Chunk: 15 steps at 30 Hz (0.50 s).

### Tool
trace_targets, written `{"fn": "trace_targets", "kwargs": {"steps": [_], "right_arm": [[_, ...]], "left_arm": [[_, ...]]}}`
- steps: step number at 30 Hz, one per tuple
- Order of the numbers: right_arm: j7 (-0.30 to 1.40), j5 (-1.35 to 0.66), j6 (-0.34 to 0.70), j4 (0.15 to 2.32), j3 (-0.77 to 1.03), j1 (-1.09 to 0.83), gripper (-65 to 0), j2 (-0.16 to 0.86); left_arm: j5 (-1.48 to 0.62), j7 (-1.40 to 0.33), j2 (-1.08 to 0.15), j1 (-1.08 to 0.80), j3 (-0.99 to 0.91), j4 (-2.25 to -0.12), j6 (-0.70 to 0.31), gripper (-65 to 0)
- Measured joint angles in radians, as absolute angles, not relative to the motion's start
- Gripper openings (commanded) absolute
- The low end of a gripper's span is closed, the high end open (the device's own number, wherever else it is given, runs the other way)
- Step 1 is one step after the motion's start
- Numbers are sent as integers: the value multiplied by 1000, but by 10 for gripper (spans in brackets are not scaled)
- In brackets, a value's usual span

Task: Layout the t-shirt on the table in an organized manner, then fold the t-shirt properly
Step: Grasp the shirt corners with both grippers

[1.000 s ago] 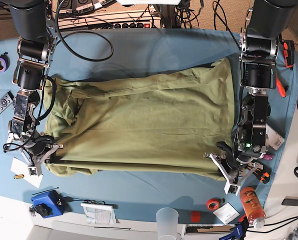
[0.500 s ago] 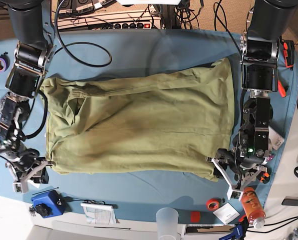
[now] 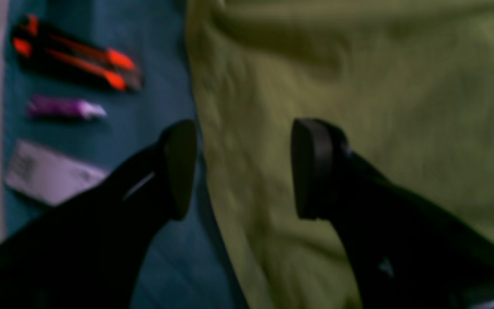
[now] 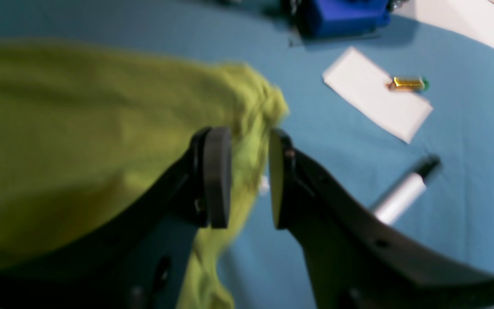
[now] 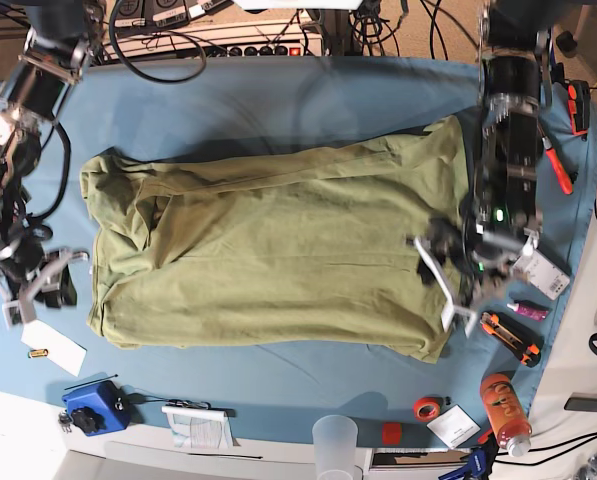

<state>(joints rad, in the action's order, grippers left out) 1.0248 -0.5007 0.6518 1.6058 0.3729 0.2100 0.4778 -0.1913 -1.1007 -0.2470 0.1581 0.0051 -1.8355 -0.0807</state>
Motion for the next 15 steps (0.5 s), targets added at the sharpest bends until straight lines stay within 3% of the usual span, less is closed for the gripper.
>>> {"fn": "trace_targets", "kwargs": {"steps": [5,9,15], "right_arm": [[1093,-557,652,1679,394,97,-485,479],[1245,-632,656,1679,392,42,-358,478],[1213,-615,667,1679,362,8,-357,477]], "left_arm": [[-191,-1109,-247,15,5,-1958,-101,-314],[-191,-1109,-247,-89,-12,-2038,-105,-314],[-187,-1108,-247,-196,-54,-2092,-105,-314]]}}
